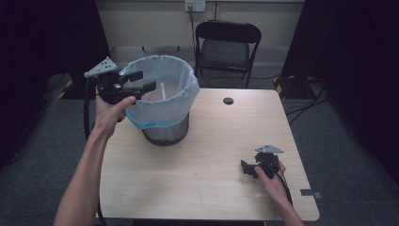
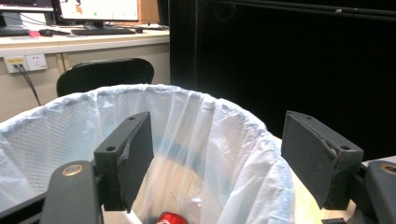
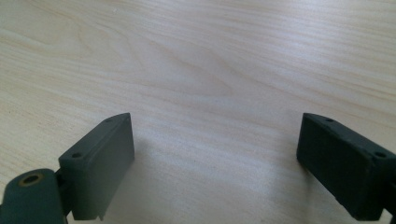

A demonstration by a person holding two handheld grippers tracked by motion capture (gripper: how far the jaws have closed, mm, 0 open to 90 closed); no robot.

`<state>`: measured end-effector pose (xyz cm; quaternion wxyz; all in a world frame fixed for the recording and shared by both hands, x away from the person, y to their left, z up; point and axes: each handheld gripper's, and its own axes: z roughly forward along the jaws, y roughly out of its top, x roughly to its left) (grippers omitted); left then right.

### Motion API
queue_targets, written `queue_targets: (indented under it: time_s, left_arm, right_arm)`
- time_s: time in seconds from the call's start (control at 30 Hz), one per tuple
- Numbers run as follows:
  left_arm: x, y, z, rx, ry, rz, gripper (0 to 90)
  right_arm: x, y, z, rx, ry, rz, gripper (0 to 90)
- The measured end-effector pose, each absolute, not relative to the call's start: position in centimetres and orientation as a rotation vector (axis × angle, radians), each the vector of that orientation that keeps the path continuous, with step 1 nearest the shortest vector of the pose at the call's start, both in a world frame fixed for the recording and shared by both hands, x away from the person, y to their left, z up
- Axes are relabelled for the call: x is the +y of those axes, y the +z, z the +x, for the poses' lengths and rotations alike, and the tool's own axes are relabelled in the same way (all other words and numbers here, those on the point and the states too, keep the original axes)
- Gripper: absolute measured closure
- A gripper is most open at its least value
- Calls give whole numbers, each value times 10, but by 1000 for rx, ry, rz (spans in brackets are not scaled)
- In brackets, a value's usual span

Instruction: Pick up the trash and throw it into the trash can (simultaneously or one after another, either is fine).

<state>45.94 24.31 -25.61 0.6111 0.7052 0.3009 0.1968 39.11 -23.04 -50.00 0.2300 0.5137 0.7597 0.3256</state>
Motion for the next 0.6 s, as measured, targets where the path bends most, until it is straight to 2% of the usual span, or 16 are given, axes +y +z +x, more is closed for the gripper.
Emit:
queue_targets:
  time_s: [0.23, 0.6]
  left_arm:
    - [239, -264, 449, 682, 459, 1637, 224]
    - [235, -264, 437, 673, 476, 1658, 241]
  right_arm:
    - [-230, -500, 391, 2090, 896, 1413, 104]
    - [-230, -500, 391, 2090, 896, 1413, 105]
